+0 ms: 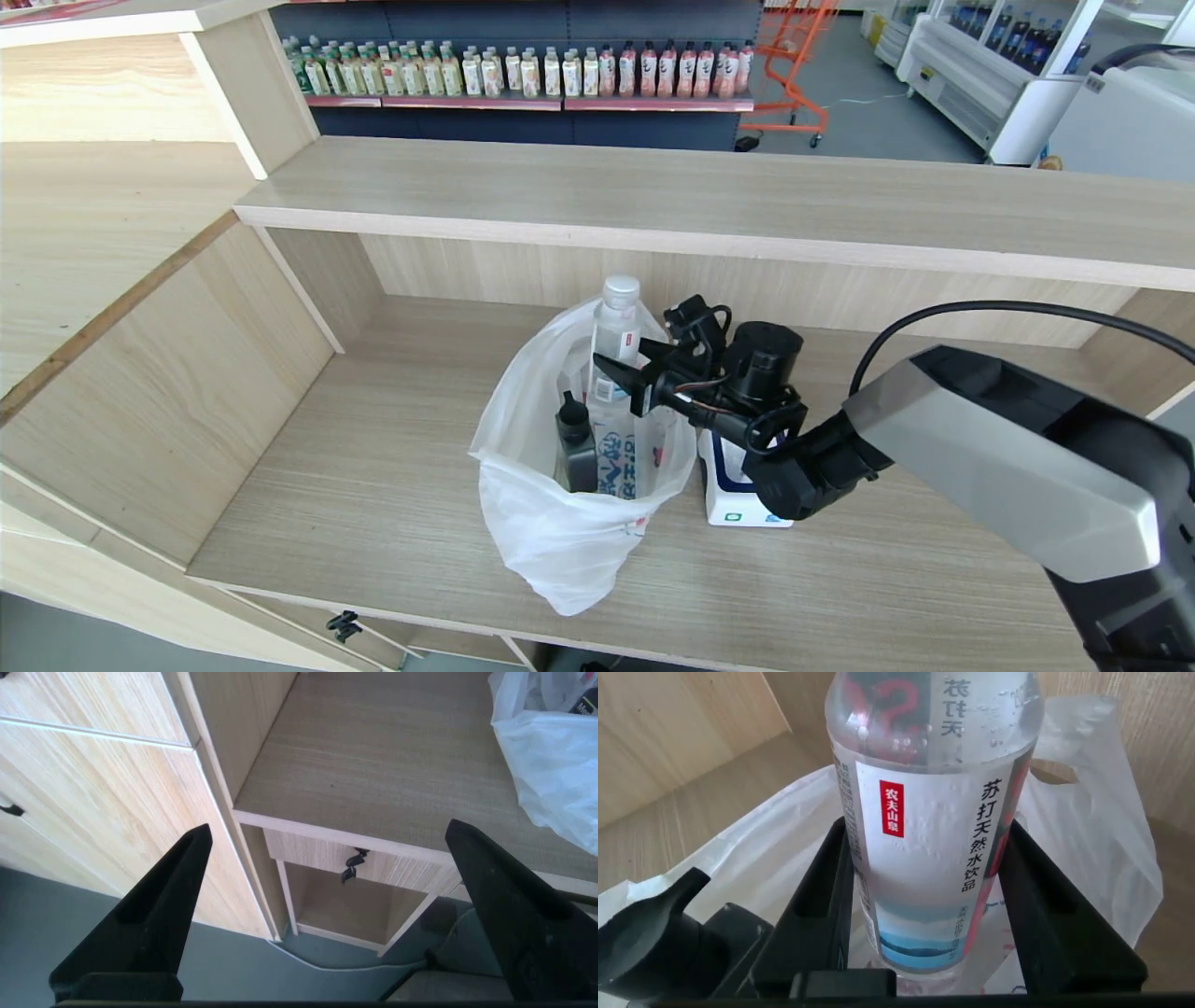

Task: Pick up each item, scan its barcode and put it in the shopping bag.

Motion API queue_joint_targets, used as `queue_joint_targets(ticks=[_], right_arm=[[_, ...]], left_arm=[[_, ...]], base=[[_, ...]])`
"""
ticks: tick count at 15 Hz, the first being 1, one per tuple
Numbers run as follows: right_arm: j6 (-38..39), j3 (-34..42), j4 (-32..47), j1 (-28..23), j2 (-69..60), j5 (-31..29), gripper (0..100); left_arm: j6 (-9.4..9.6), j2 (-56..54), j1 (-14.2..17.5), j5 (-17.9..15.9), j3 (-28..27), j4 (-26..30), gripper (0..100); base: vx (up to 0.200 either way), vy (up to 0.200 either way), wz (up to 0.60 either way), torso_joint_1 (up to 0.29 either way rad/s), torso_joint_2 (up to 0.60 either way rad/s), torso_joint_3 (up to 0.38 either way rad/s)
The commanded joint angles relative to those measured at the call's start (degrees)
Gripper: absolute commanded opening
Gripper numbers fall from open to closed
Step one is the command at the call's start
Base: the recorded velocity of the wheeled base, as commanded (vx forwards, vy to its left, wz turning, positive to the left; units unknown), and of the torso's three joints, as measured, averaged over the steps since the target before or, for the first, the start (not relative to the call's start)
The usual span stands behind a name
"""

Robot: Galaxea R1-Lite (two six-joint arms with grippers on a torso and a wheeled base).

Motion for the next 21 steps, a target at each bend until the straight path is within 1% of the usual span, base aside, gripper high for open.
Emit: queue_joint_targets(ticks=[1,7,8,11,12,13,15,18,19,20,21], right_arm=[[-0.06,-2.89,0.27,0.11,2.85,-0.14,0],[-0.41,-3.68,0.27,0.11,5.31,-0.22,0],[-0.41,-3.68,0.27,0.11,5.49,-0.22,100],[0.11,-3.59,0.7,0.11,3.2,0.04,100],[1.43,-2.8,0.79,0.11,0.39,0.13,100],[4.33,-0.87,1.32,0.11,-4.36,0.3,100],[5.74,3.88,4.92,-0.25,-12.18,0.3,100],[5.74,14.34,6.94,-1.65,-22.55,0.3,100],[6.26,22.77,10.11,-3.06,-32.04,0.3,100],[7.76,29.1,13.27,-3.94,-40.92,0.3,100],[8.64,32.62,15.29,-5.34,-47.25,0.21,100]], left_arm=[[0.02,0.09,0.01,0.01,0.0,0.01,100],[0.02,0.09,0.01,0.01,0.0,0.01,100],[0.02,0.09,0.01,0.01,0.0,0.01,100],[0.02,0.09,0.01,0.01,0.0,0.01,100],[0.02,0.09,0.01,0.01,0.0,0.01,100],[0.02,0.09,0.01,0.01,0.0,0.01,100],[0.02,0.09,0.01,0.01,0.0,0.01,100],[0.02,0.09,0.01,0.01,0.0,0.01,100],[0.02,0.09,0.01,0.01,0.0,0.01,100],[0.02,0.09,0.01,0.01,0.0,0.01,100],[0.02,0.09,0.01,0.01,0.0,0.01,100]], base=[[0.0,0.0,0.0,0.0,0.0,0.0],[0.0,0.0,0.0,0.0,0.0,0.0],[0.0,0.0,0.0,0.0,0.0,0.0],[0.0,0.0,0.0,0.0,0.0,0.0],[0.0,0.0,0.0,0.0,0.0,0.0],[0.0,0.0,0.0,0.0,0.0,0.0],[0.0,0.0,0.0,0.0,0.0,0.0],[0.0,0.0,0.0,0.0,0.0,0.0],[0.0,0.0,0.0,0.0,0.0,0.0],[0.0,0.0,0.0,0.0,0.0,0.0],[0.0,0.0,0.0,0.0,0.0,0.0]])
